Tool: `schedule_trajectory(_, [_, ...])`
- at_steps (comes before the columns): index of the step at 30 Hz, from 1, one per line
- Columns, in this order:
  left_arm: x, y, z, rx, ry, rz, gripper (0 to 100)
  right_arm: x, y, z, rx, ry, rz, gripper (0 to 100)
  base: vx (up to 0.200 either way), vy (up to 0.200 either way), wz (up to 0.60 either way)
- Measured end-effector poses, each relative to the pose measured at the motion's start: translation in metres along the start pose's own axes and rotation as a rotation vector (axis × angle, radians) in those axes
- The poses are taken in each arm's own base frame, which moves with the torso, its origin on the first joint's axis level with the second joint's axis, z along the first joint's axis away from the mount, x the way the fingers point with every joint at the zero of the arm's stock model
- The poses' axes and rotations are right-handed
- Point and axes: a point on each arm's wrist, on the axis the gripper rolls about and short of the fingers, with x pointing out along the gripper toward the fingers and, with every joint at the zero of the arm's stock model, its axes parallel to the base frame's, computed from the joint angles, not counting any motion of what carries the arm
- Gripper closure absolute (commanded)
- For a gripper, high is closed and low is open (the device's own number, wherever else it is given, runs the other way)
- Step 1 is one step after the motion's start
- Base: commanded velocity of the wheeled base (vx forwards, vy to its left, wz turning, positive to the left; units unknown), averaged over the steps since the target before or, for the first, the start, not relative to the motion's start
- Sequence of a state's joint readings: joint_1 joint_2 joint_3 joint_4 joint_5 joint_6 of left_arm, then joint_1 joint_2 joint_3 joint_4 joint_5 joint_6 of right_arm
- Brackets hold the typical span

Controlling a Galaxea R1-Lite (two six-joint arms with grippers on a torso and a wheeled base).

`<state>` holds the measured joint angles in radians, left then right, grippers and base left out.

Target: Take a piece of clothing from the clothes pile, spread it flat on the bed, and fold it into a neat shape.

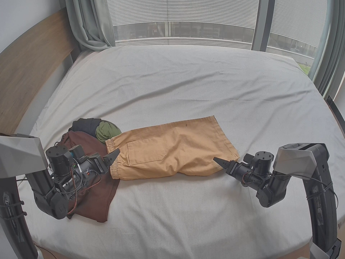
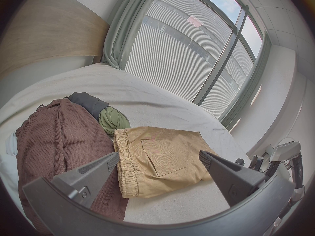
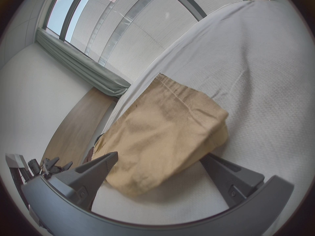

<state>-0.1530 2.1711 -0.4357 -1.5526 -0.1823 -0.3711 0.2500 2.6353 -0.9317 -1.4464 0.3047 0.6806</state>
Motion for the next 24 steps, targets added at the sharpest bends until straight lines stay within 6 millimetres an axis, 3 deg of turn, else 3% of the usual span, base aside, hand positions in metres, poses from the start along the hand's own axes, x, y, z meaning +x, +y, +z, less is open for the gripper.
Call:
schedule_trajectory(13, [0.000,-0.001,0.000,-0.004,0.002,-0.005,0,0.029,0.007,-0.002,0.107,-0.123,0.081,0,0.000,0.000,0.00])
schedule_trajectory(24, [0.001,-0.001,-0.001,-0.007,0.003,-0.006,0,0.034,0.004,-0.006,0.108,-0.132,0.084,0,0.000,0.000,0.00])
